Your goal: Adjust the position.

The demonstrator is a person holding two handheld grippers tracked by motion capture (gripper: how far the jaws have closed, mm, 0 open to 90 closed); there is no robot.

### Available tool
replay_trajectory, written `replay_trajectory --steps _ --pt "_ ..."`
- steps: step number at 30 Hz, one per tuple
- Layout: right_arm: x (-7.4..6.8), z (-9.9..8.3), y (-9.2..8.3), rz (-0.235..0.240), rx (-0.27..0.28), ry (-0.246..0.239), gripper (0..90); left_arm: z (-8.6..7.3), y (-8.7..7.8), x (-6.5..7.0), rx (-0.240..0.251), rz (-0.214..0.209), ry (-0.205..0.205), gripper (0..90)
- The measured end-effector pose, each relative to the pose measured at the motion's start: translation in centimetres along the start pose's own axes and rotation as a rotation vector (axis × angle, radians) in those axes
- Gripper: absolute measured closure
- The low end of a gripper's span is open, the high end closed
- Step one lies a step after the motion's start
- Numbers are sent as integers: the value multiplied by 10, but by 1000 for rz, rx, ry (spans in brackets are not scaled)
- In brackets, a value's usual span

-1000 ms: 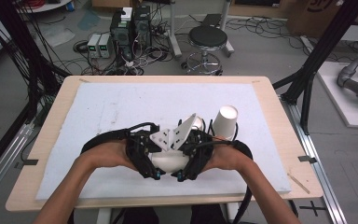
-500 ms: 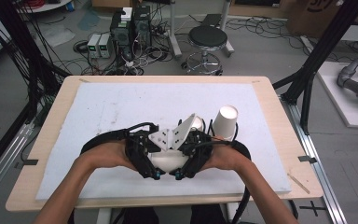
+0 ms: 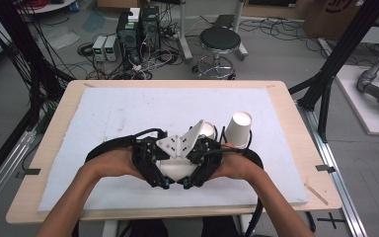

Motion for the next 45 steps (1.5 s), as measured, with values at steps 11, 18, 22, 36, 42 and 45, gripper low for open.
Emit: replay_trajectory --steps 11,18,22,36,42,45 --pt "-1 0 0 -7 9 -4 350 -3 2 -2 55 -13 -17 82" --pt "0 -2 -3 -3 15 0 350 -7 3 -1 115 -35 -47 17" --pt "0 -2 -3 -3 19 2 350 -7 2 0 120 -35 -43 17" --pt "0 -5 -5 8 46 14 349 -9 -6 0 199 -7 -42 17" --pt "1 -8 -11 6 86 22 349 -14 -10 0 298 23 -70 17" --pt "2 -10 -15 4 116 22 349 -16 -11 1 339 31 -77 17"
Point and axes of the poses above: each handheld gripper's, and its own axes: y roughly forward along the jaws, z roughly out of its top, x roughly to its right, the point moved 5 cm from there along y, roughly forward along the jaws, and after that the axes turned 14 degrees about y, right-handed, at the moved point
